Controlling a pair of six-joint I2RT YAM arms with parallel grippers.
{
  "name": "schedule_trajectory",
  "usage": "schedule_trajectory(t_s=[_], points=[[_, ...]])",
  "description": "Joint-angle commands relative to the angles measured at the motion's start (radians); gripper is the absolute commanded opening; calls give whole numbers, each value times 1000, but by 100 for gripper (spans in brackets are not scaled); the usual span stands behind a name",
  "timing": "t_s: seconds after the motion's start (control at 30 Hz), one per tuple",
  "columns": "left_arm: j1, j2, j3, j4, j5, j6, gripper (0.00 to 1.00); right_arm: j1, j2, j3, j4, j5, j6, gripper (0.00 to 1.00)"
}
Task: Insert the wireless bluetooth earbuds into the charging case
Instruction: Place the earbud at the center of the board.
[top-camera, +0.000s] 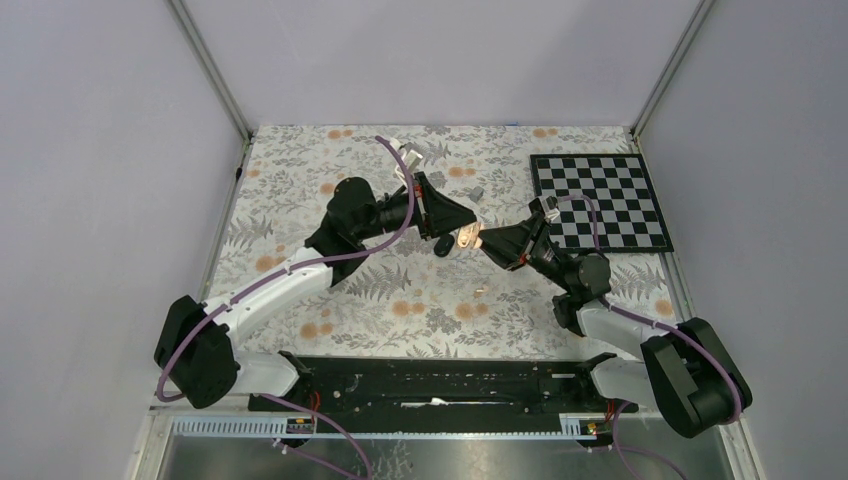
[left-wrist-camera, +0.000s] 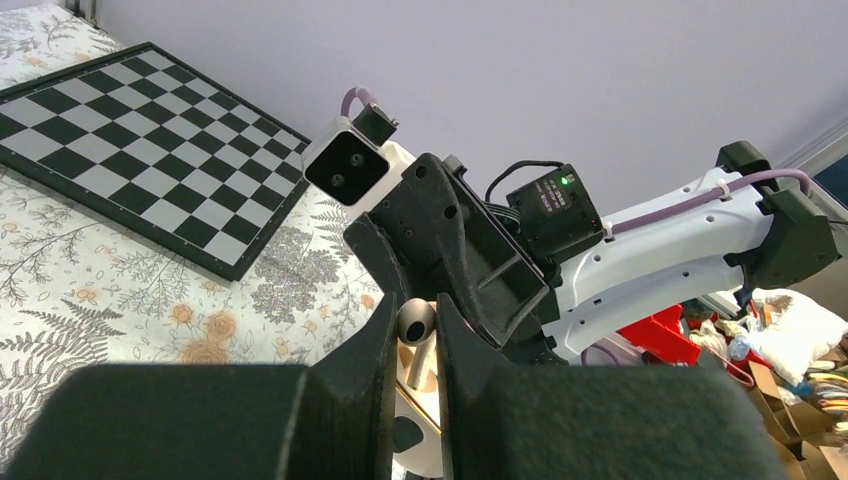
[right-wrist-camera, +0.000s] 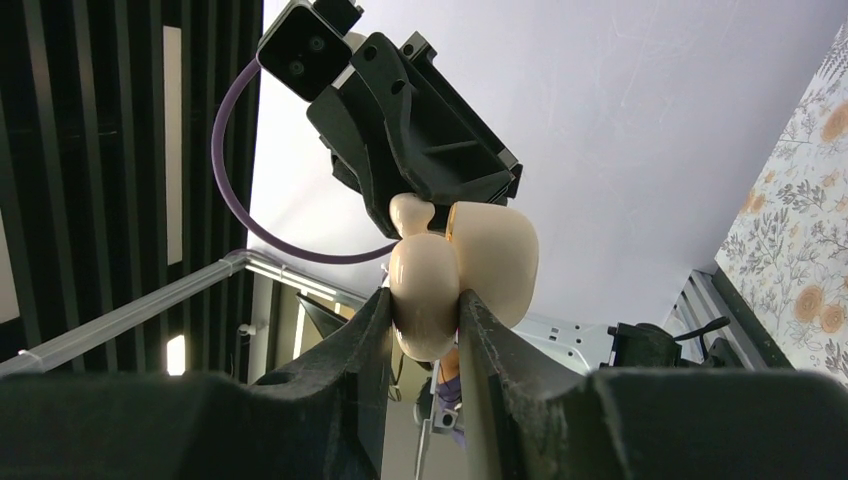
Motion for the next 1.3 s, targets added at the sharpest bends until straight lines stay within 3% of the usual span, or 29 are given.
schedule_trajectory(t_s=[0.0, 0.17, 0.47, 0.57, 0.7, 0.83, 1.07, 1.27], points=[[6, -33, -5, 66, -19, -2, 15, -2, -10, 11, 177, 16, 3, 0], [10, -21, 18, 50, -30, -8, 15, -1, 13, -5, 114, -25, -39, 0], [24, -11, 25, -17, -61, -6, 14, -2, -17, -80, -250, -81, -202, 0], [40, -22, 12, -60, -86, -7, 14, -1, -66, -84, -455, -89, -290, 0], [70, -22, 10, -245, -168, 3, 13, -2, -199, -32, -855, -51, -495, 0], [136, -32, -87, -342, -245, -60, 11, -2, -296, 37, -1147, -4, -638, 0], [220, -87, -290, -342, -290, -142, 11, -2, -303, 62, -1210, -6, -685, 0], [243, 0, -351, -254, -245, -164, 13, -3, -307, 60, -1208, -13, -696, 0]])
